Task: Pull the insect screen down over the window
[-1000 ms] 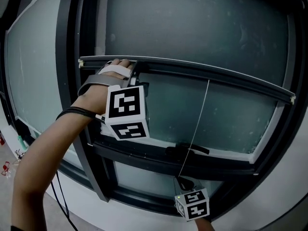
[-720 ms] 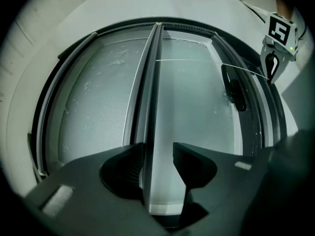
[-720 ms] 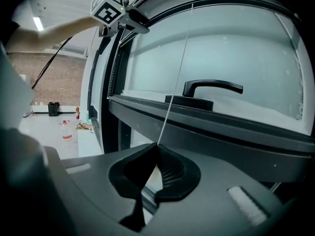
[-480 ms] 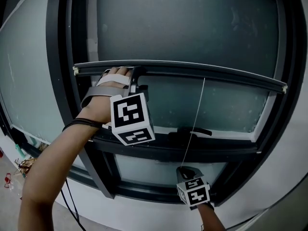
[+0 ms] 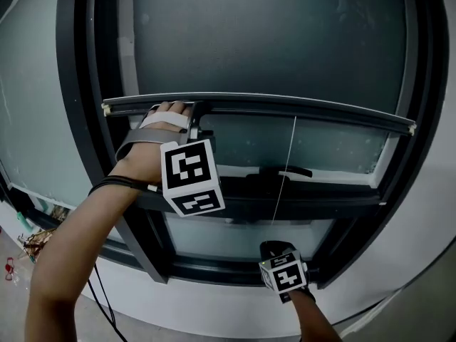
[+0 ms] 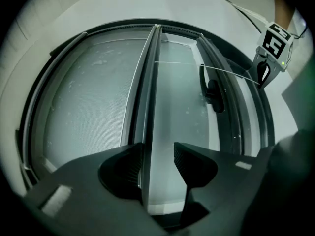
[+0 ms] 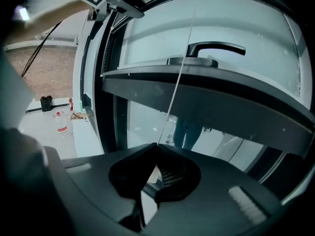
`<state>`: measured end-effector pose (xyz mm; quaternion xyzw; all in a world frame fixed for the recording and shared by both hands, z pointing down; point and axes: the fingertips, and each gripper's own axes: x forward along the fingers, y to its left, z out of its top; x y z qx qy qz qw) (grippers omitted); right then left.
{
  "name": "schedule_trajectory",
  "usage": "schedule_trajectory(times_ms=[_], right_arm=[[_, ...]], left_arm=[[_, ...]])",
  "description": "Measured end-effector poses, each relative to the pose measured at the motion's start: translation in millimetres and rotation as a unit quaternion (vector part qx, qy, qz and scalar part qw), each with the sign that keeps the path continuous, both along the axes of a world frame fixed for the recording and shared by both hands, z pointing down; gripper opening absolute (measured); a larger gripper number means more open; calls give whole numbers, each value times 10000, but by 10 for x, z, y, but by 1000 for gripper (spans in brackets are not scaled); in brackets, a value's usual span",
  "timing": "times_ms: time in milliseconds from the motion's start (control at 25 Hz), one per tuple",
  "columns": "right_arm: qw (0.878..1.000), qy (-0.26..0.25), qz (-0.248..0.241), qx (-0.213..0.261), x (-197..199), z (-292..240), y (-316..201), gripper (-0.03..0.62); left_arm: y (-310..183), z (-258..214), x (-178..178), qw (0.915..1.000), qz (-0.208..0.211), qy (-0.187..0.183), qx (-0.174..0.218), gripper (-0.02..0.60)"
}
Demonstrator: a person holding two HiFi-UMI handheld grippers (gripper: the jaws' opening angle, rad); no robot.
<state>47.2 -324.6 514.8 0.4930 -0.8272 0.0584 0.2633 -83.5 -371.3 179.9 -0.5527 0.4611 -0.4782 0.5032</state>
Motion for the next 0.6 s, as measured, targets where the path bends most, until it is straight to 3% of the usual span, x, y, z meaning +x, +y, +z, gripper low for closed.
schedule_trajectory(times_ms=[120, 480, 600], right_arm=[[9999, -111, 28, -46, -76, 137, 31, 6], [9973, 242, 76, -685, -69, 611, 140, 6], [9969, 123, 70, -769, -56, 744, 214, 6]], left_arm=[[46, 183, 1, 9991, 29, 10, -431, 237], [30, 621, -12, 9978, -6, -76, -652, 236], [60, 787, -14, 9973, 15, -30, -727, 256]])
